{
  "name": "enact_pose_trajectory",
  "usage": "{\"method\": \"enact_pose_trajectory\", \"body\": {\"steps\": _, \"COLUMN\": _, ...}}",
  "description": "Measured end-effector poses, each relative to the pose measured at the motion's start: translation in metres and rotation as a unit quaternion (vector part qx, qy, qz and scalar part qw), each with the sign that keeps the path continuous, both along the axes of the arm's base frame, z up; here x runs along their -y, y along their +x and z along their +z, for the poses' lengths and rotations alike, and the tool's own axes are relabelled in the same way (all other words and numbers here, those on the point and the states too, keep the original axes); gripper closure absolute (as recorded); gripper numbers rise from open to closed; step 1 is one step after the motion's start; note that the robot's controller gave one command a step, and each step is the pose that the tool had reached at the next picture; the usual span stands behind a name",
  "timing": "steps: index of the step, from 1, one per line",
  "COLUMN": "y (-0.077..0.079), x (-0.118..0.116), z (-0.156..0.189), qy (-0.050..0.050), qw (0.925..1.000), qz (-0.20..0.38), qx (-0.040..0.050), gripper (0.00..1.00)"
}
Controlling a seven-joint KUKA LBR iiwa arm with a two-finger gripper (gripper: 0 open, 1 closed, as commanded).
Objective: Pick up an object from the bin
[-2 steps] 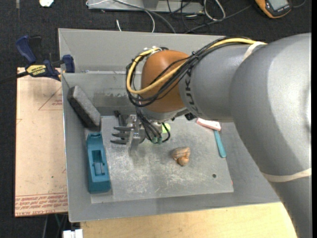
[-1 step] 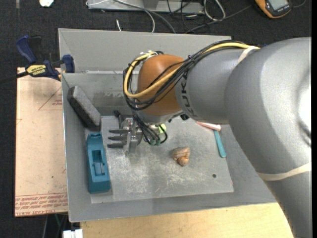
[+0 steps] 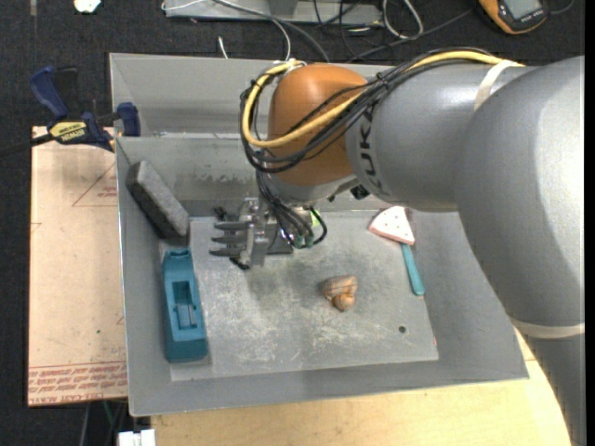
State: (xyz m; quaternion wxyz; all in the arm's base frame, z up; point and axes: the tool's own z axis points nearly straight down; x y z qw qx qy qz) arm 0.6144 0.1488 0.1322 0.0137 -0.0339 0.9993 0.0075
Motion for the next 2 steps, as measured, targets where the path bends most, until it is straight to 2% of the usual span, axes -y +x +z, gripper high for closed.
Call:
{"method": "enact_pose_trajectory", "body": {"steps": 1, "y": 0.041, "x": 0.015, "z": 0.078, "qy": 0.001, "qw": 0.9981, "qz": 0.060, "qx": 0.0100, "gripper": 1.00}}
{"method": "enact_pose_trajectory", "body": {"steps": 2, "y": 0.027, "x": -0.016, "z": 0.005, "qy": 0.001, "qw": 0.9973, "qz": 0.073, "qx": 0.0067, "gripper": 1.00}}
